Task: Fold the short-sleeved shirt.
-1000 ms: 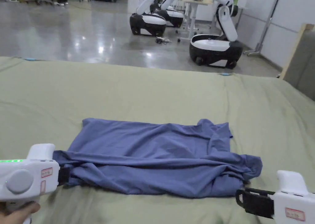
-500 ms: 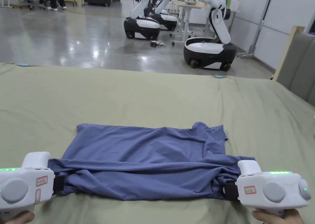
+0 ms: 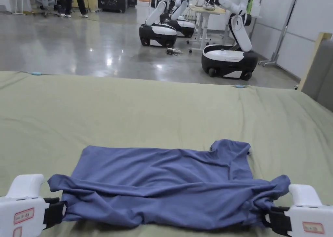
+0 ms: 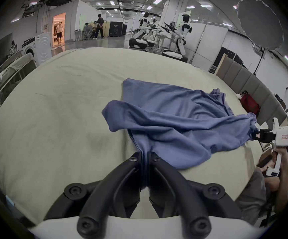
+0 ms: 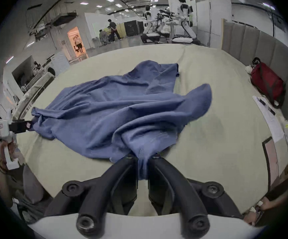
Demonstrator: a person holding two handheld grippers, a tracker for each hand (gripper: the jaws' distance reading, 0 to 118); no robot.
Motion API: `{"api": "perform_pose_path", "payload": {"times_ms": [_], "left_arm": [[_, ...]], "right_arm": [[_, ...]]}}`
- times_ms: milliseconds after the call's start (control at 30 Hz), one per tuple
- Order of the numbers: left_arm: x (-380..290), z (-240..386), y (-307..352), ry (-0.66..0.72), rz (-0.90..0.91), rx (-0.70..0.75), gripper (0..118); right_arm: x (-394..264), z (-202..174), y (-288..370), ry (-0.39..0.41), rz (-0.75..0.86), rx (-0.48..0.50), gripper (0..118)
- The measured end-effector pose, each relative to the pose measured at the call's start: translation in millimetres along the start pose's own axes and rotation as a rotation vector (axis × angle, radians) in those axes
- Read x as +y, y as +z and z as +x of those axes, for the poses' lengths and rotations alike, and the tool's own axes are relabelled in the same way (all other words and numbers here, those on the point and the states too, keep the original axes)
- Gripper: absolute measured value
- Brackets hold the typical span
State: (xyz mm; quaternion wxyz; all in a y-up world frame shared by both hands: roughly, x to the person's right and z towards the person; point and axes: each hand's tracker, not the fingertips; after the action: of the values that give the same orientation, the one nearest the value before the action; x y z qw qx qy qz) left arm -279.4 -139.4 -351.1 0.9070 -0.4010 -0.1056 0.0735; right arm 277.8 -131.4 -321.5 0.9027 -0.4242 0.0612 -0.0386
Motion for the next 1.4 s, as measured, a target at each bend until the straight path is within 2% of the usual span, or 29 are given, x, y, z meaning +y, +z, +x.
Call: {"api": "perform_pose_path", "payload": {"times_ms": [133,200,333,533,567,600,633,667,700,733,767,800,933,967,1000,1033,1067,1100,1133,1167,1200,1267,1300,1333,1367,1400], "left_arm": [[-32.1,6.9,38.7,0.032,-0.009,-0.025,6],[-49.7,9.2,53.0,0.034,-0.027,-0.035,6],[-81.9,13.3,72.4,0.009,-0.085,-0.012,6],[-96.8,4.7,63.9,0.036,-0.094,-0.012,6],[-94.7,7.2,62.5,0.032,-0.092,-0.003,6],[-93.7,7.0,61.9,0.033,-0.086,0.000,8],[-93.1,6.6,62.7,0.042,-0.071,-0.001,24],[-91.6,6.0,64.3,0.056,-0.057,-0.016,64],[-89.9,5.9,66.8,0.065,-0.052,-0.018,95],[-87.8,4.9,69.0,0.077,-0.052,-0.029,109],[-86.7,4.4,72.2,0.087,-0.056,-0.044,109],[-84.2,1.0,87.1,0.127,-0.027,-0.061,116],[-48.7,-24.7,109.8,0.134,0.084,-0.042,117],[-44.6,3.9,109.2,0.125,0.130,-0.040,117],[-34.6,5.5,107.4,0.117,0.130,-0.033,116],[-22.1,7.9,102.2,0.102,0.132,-0.022,110],[-10.0,11.3,93.0,0.077,0.147,0.014,95],[-2.0,14.6,81.8,0.060,0.165,0.037,55],[8.8,17.6,67.1,0.029,0.174,0.083,9],[16.9,19.5,49.6,0.017,0.141,0.122,0],[26.5,19.4,36.4,0.026,0.160,0.133,0],[46.6,2.4,-3.3,0.084,0.069,0.072,0],[53.7,-2.4,-14.7,0.130,0.087,0.035,0],[62.8,-8.2,-29.9,0.166,0.078,-0.002,6],[76.4,-5.1,-41.5,0.184,0.036,0.003,30],[85.8,-7.2,-56.7,0.153,-0.020,0.035,89]], "right_arm": [[-30.5,0.9,29.8,-0.016,-0.006,-0.016,14],[-47.4,2.9,43.6,-0.031,-0.010,0.006,14],[-77.2,1.4,62.5,-0.037,-0.044,-0.002,14],[-88.8,-1.7,53.3,-0.028,-0.066,-0.034,15],[-87.6,-2.2,49.6,-0.019,-0.074,-0.044,21],[-87.7,-2.9,48.1,-0.011,-0.068,-0.047,41],[-88.5,-3.7,47.3,-0.002,-0.056,-0.053,63],[-88.8,-3.8,49.3,-0.005,-0.041,-0.054,83],[-89.3,-3.1,52.8,-0.011,-0.024,-0.051,87],[-89.9,-1.8,60.6,-0.035,0.018,-0.032,89],[-90.2,-0.7,71.6,-0.054,0.047,-0.018,89],[-89.3,-0.1,82.1,-0.070,0.066,-0.021,90],[-84.8,-7.2,138.8,-0.088,0.212,-0.058,90],[-82.2,-9.7,149.9,-0.094,0.235,-0.051,90],[-80.4,-13.0,156.8,-0.094,0.256,-0.030,90],[-79.2,-17.4,163.1,-0.088,0.280,-0.008,86],[-77.5,-21.7,167.6,-0.073,0.287,0.002,71],[-76.6,-26.0,168.8,-0.059,0.301,-0.001,26],[-76.4,-30.3,166.5,-0.038,0.317,-0.016,2],[-78.5,-33.4,161.4,-0.040,0.325,-0.027,2],[-77.1,-32.9,158.2,-0.039,0.305,-0.020,2],[-77.1,-31.6,151.1,-0.033,0.287,0.005,2],[-76.6,-30.3,149.9,-0.033,0.288,0.006,2],[-76.8,-30.0,146.1,-0.031,0.280,0.014,2],[-76.5,-29.9,142.0,-0.026,0.264,0.022,2],[-76.6,-30.8,138.7,-0.024,0.260,0.016,2]]}}
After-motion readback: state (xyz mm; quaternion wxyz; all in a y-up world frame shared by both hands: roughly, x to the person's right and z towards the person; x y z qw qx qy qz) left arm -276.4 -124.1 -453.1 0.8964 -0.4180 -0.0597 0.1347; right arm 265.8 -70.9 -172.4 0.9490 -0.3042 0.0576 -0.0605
